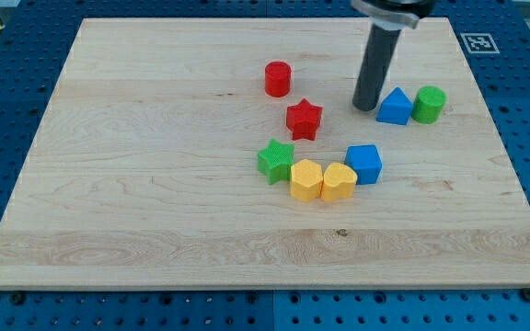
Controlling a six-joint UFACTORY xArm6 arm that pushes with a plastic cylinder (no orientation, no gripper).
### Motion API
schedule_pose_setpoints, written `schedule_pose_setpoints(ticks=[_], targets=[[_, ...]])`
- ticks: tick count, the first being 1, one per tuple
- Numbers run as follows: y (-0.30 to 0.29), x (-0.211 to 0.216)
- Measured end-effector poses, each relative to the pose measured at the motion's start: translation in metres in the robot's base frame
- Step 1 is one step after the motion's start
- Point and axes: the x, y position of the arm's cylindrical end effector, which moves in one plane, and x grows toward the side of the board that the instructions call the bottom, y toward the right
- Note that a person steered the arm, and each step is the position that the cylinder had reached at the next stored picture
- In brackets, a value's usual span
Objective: Push blue triangle closer to the green circle
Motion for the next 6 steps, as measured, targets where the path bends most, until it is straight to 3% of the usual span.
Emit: schedule_pose_setpoints(ticks=[3,6], targets=[[0.017,0.012],[0.019,-0.004]])
